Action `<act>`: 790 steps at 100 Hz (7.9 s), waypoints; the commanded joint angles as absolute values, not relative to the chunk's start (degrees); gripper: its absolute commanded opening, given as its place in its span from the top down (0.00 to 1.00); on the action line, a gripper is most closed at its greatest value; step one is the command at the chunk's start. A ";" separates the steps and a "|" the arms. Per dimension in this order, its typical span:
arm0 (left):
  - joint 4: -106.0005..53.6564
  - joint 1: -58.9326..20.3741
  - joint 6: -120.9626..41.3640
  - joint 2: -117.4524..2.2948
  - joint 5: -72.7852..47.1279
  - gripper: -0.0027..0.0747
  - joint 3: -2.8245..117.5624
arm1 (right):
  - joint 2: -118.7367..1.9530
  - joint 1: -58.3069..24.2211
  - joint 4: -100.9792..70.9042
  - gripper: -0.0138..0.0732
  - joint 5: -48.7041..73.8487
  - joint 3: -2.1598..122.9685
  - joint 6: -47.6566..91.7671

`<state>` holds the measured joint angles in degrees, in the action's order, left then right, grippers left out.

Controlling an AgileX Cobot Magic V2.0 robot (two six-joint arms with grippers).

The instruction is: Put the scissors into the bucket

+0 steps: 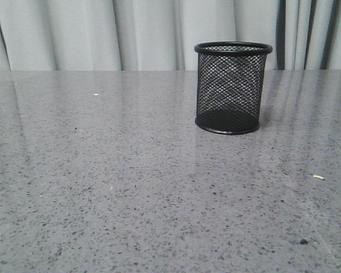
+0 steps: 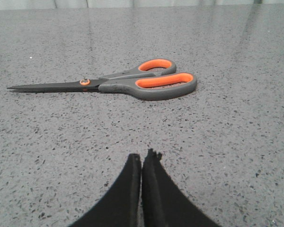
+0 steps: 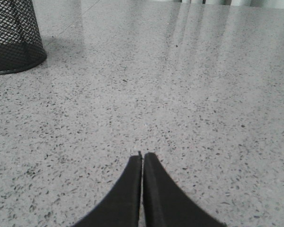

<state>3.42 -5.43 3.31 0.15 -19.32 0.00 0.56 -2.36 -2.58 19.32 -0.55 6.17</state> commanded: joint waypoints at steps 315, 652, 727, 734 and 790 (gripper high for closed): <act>-39.30 -5.85 3.21 -8.20 4.05 0.47 13.56 | -12.35 -2.02 -24.87 0.30 1.30 17.73 6.31; -4.62 4.52 -87.90 -93.41 -65.69 0.48 75.04 | -18.78 -10.29 -10.63 0.30 13.14 24.28 6.78; -11.84 4.52 -84.50 -93.13 -72.59 0.78 74.79 | -18.78 -10.29 -12.39 0.30 15.26 24.28 6.78; -11.84 4.52 -84.50 -91.78 -71.47 0.81 74.79 | -18.78 -10.29 -12.80 0.30 15.37 24.28 6.78; -21.45 -4.96 -84.50 -71.22 -61.35 0.83 74.79 | -19.03 -23.85 -35.04 0.31 15.74 29.30 10.59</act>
